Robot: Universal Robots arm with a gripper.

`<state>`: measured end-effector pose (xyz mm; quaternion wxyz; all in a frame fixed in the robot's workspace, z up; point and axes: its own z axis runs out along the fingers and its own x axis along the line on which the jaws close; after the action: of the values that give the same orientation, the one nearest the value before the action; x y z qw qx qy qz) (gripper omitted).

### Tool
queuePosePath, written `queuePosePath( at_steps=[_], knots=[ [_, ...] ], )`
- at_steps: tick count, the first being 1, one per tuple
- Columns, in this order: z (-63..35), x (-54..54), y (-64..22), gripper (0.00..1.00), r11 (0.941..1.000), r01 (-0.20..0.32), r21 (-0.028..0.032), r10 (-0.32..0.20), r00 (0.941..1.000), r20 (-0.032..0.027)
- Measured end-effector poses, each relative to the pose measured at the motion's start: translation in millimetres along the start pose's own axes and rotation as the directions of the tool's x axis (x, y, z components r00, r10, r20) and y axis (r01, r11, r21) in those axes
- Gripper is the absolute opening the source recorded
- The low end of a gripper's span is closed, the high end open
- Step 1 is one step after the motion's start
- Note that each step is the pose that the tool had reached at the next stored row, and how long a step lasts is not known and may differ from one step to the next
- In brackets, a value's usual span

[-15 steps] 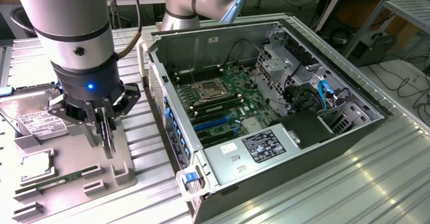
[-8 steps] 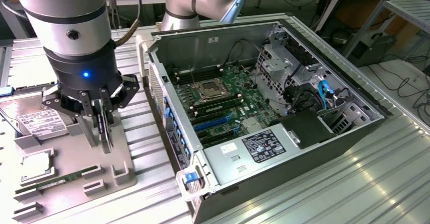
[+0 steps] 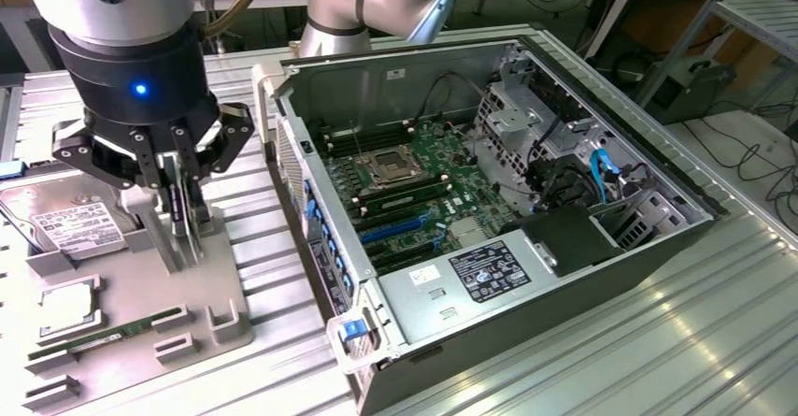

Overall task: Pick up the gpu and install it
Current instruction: 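Pick up the gpu and move the gpu toward the slot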

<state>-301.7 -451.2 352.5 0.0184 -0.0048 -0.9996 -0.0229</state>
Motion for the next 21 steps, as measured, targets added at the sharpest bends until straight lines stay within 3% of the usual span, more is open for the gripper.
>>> queuePosePath(
  at_steps=[2, 21],
  knots=[
    [-4.7, 0.1, 0.2, 0.27, 1.0000, 0.000, -0.0001, 0.000, 1.0000, -0.0004],
    [-13.3, 0.3, 0.4, 0.27, 1.0000, 0.000, -0.0001, 0.000, 1.0000, -0.0008]
  ],
)
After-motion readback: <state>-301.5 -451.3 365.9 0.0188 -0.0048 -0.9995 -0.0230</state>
